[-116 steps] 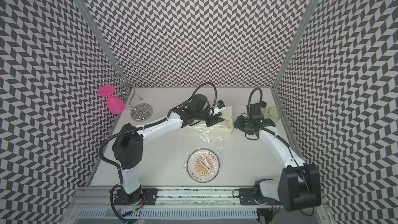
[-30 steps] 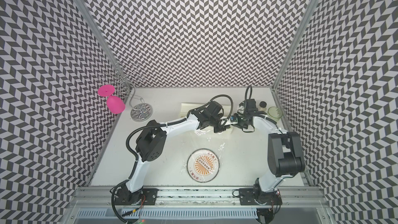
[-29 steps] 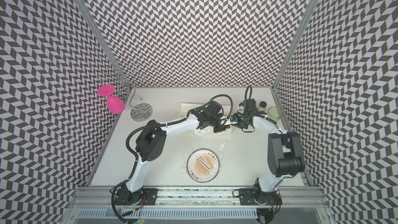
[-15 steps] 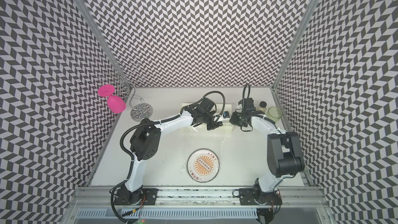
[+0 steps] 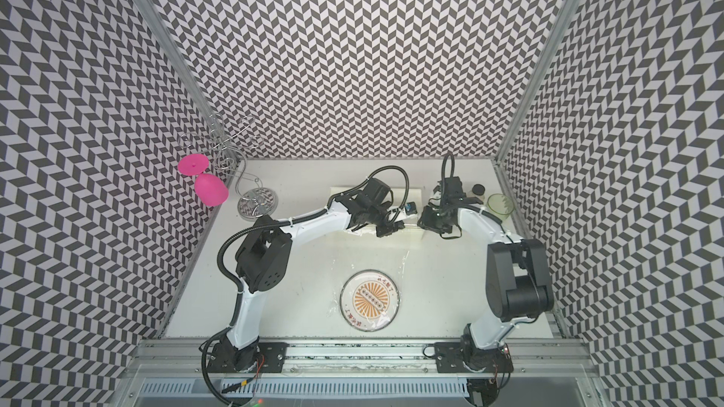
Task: Wrap the plate with plastic wrap
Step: Tear off the plastic wrap from the plastic wrap cutting box.
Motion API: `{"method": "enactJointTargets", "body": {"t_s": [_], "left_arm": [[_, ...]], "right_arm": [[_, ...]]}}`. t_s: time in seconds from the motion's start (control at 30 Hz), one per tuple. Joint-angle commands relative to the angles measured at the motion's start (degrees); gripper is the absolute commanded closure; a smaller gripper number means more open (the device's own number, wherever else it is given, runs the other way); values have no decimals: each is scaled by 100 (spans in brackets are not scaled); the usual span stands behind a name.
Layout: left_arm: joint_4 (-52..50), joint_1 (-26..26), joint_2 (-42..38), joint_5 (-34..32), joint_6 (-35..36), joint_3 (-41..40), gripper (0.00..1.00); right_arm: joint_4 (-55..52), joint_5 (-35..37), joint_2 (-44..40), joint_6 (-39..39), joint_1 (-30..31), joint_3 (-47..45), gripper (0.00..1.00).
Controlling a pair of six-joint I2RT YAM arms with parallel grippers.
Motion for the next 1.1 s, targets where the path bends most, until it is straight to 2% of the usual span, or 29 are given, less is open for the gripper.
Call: {"method": "enactJointTargets", "body": {"t_s": [0.0,0.17,0.3,0.43,0.83,1.07], "left_arm": [[-290,-44,55,-174,86,-36,100],[-397,11,37,-260,207,-60,100],[-592,179,-37,-328,356,-66,100],[-668,330,-224,-463,590,-217,100],[-487,782,-774,-495,941,-900,100],[-132,1287,-1285,-493,1148,-1516,100]], "right_arm": [[18,432,189,-57,61,-40,67],[-67,1061,222,-47,123,-191,75],[-242,1960,239,-10,144,-178,82],[-412,2467,306,16,206,-4,83],[-887,3377,284,3,248,516,86],[-994,3516,282,-41,247,607,87]]}}
